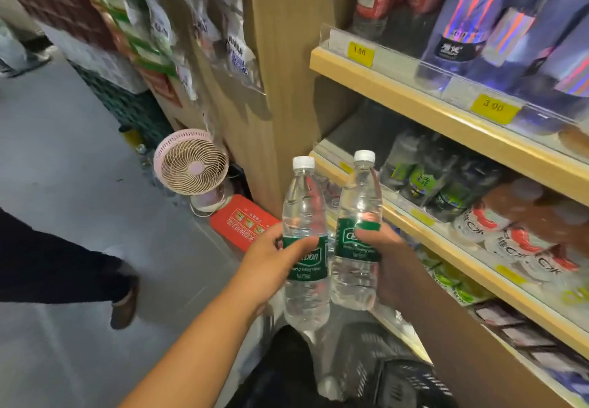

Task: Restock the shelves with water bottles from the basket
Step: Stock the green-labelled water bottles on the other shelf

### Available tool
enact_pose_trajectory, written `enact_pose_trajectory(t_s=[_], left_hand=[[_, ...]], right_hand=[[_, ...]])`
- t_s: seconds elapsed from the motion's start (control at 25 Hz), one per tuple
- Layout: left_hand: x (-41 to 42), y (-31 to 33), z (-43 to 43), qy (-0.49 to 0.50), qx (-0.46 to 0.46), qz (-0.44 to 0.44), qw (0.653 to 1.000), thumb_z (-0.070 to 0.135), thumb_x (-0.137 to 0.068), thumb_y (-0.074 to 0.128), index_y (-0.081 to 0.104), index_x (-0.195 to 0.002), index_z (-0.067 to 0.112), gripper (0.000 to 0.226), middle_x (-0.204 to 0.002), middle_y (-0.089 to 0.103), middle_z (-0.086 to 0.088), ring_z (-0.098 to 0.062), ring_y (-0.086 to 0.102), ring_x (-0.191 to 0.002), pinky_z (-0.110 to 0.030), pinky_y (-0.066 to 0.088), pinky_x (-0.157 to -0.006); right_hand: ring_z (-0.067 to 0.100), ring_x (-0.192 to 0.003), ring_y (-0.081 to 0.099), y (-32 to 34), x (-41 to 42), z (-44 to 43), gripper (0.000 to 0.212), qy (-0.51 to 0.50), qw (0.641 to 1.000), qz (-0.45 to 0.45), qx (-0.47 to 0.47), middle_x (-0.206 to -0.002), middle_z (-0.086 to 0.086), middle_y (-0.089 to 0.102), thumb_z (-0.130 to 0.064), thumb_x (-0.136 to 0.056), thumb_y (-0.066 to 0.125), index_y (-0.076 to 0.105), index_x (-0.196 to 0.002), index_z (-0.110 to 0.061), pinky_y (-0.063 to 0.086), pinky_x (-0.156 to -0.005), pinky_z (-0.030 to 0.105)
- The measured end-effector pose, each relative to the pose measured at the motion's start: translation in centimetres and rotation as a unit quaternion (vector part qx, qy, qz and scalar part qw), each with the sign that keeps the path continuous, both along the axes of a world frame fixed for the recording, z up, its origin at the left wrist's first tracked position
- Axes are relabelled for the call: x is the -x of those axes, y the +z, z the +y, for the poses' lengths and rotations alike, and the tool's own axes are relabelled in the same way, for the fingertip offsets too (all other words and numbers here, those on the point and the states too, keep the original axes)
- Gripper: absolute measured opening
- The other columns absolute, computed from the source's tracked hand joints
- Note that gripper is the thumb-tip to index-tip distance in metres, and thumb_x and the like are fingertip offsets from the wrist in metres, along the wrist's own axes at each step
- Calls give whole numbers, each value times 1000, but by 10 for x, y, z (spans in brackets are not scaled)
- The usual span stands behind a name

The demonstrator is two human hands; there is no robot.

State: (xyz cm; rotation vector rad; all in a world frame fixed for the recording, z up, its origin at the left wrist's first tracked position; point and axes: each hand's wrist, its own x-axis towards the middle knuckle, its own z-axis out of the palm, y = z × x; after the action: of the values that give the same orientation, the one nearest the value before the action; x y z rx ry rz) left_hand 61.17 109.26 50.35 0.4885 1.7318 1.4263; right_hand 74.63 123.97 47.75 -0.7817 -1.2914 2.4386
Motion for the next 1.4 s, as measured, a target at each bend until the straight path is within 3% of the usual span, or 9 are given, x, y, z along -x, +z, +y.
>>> enact_pose_trajectory(t_s=[0.16,0.28,0.44,0.72,0.84,0.92,1.0,1.16,1.4], left_hand=[[42,-9,33,-23,-22,-23,999,30,-78,75,70,-106,20,30,-96,75,2,-12,71,-87,-24,54,-72],[78,-17,55,-40,17,2,999,26,-84,71,70,-104,25,20,-94,76,7,-6,71,-84,-20,51,-70],[127,-27,77,-89,59,11,994,36,-80,74,69,-102,29,24,-93,75,10,-4,71,-84,-26,52,-76],[154,-36,108,-108,65,-6,992,30,-83,71,67,-95,34,12,-82,73,15,8,67,-72,-2,43,-52],[151,-41,116,-95,76,-8,993,38,-81,71,68,-103,32,23,-92,74,12,2,69,-81,-8,46,-61],[147,-42,118,-71,77,-24,994,38,-82,70,68,-103,31,23,-91,74,12,3,69,-78,-11,48,-64],[142,-42,120,-49,74,-36,995,37,-83,69,69,-104,28,23,-91,75,9,-2,71,-80,-20,50,-71],[130,-47,124,5,78,-32,996,41,-77,73,73,-96,27,24,-89,76,6,-10,72,-83,-31,53,-80],[116,-54,127,28,72,-48,996,59,-59,70,72,-93,35,42,-94,76,2,-20,71,-92,-51,52,-92]], right_hand=[[28,-70,66,-3,47,33,26,-40,998,-41,-6,-85,14,67,-7,-77,64,66,-102,-11,56,-65,38],[35,-85,67,-9,84,56,40,-80,993,-83,-18,-98,20,69,-6,-72,67,61,-112,-6,54,-79,50],[37,-91,66,-17,122,77,27,-128,985,-109,-36,-105,22,68,-2,-84,62,62,-111,-7,50,-86,56],[31,-81,69,-31,155,114,31,-191,963,-181,-65,-93,15,72,-2,-81,68,61,-111,-6,57,-70,42],[30,-89,71,-31,166,134,49,-197,952,-200,-119,-101,14,72,-14,-69,79,60,-113,-7,58,-76,45],[20,-81,72,-33,172,150,26,-198,943,-209,-168,-91,6,74,-11,-74,78,66,-97,-13,56,-79,39],[11,-81,71,-32,177,162,23,-203,933,-217,-202,-88,-6,73,-12,-77,77,65,-92,-24,54,-83,34],[2,-93,64,-36,180,174,52,-177,921,-230,-260,-102,-14,67,-19,-74,81,56,-120,-23,49,-87,25],[12,-115,52,-38,187,180,78,-177,888,-264,-332,-124,-11,54,-39,-74,78,37,-140,-25,39,-106,35]])
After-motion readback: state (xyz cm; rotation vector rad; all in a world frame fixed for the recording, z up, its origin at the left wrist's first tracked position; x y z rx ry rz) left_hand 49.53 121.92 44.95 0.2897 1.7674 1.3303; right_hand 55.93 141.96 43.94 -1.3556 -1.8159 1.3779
